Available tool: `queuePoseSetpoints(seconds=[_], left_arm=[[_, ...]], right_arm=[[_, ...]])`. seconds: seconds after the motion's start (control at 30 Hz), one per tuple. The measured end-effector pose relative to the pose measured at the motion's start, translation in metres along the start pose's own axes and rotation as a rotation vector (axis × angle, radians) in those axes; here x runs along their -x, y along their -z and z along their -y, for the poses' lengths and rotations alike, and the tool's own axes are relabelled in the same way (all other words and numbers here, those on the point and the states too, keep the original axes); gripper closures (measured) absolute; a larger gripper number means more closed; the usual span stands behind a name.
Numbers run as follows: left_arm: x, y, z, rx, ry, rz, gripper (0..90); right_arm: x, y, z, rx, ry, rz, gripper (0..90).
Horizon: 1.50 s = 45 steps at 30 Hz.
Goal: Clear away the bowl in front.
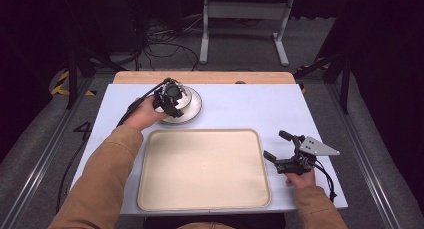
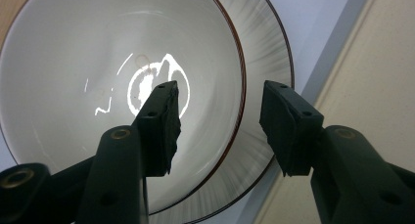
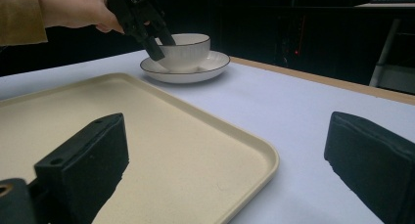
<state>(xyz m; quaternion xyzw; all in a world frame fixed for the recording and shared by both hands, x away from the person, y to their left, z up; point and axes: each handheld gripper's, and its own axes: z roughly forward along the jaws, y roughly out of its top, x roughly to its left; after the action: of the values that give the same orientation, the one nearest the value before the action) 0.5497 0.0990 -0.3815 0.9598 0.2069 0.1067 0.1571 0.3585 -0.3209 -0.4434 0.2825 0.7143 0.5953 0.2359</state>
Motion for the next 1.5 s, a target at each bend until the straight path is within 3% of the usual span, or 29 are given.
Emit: queuePoseSetpoints(seconds=[0.13,0.3,0.6,0.7,0.77,1.5], left_arm=[[0.001,-0.005,-0.004,-0.035,-0.006,-0.005,51.0],[0.001,-0.006,-0.008,-0.062,-0.032,-0.009,60.9],[0.002,-0.007,-0.008,-0.087,-0.100,-0.002,76.7],[0.006,-0.008,-0.008,-0.084,-0.141,-0.015,81.5],[0.008,-0.008,-0.008,-0.068,-0.148,-0.002,83.7],[0.019,0.001,-0.020,-0.071,-0.191,-0.029,83.7]], right_arm=[[0.000,0.000,0.000,-0.002,0.001,0.000,2.9],[0.000,0.000,0.000,-0.002,0.001,-0.004,2.9],[0.000,0.000,0.000,-0.002,-0.001,-0.006,3.1],[0.000,0.000,0.000,-0.002,0.001,-0.007,3.2],[0.000,0.000,0.000,-0.003,-0.001,-0.005,3.2],[0.000,0.000,0.000,-0.003,0.000,-0.003,3.3]])
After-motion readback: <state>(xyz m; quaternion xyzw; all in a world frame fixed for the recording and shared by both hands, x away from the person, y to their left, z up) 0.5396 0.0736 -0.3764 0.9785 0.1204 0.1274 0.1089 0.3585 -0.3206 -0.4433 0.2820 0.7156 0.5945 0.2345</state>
